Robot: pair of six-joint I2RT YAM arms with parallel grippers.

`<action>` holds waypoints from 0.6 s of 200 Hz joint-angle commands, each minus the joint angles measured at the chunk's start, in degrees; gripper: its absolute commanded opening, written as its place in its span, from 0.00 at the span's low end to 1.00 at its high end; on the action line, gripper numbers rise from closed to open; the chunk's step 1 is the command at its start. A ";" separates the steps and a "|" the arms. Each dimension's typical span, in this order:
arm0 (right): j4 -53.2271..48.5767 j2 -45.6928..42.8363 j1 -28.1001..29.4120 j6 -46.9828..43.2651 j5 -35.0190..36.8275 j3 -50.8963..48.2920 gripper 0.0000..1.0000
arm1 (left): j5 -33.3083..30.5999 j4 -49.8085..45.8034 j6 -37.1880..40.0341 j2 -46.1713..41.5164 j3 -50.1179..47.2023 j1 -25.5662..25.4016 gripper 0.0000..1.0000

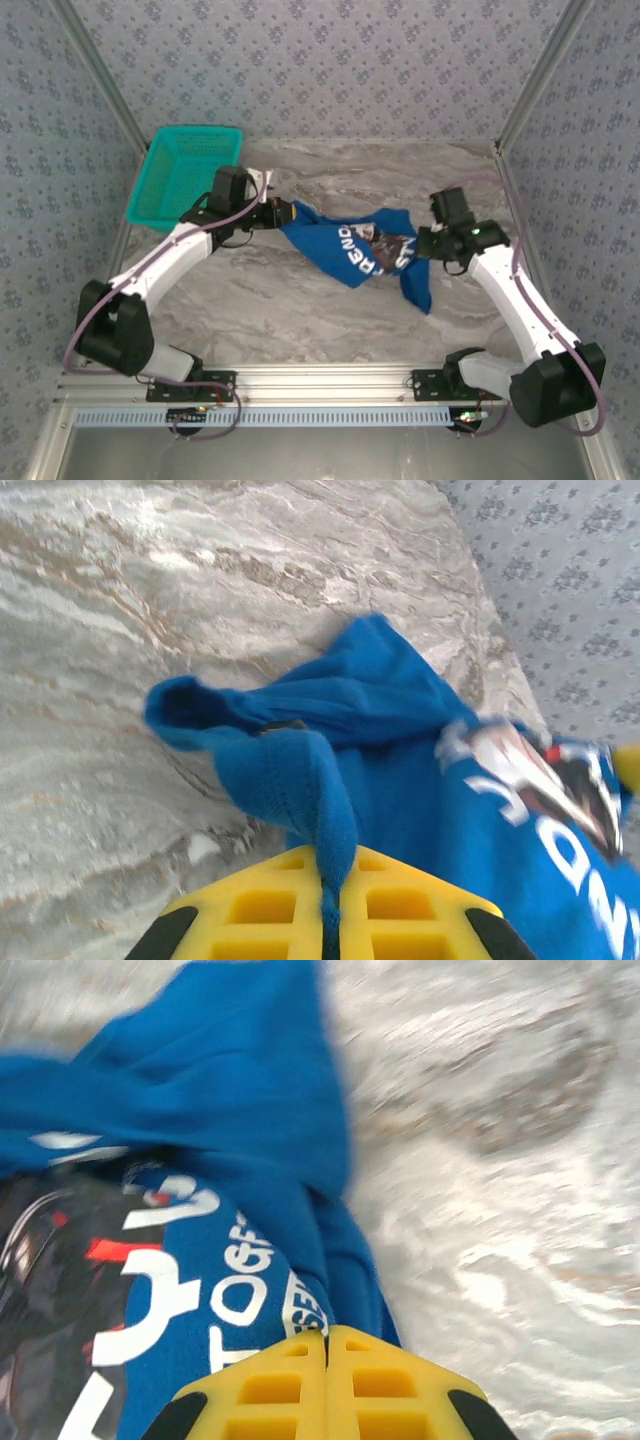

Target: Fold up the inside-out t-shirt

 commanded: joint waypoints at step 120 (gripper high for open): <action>31.57 -0.80 35.55 -10.28 -8.38 -13.72 0.62 | -3.28 -2.91 -13.88 -1.71 2.30 -7.90 0.00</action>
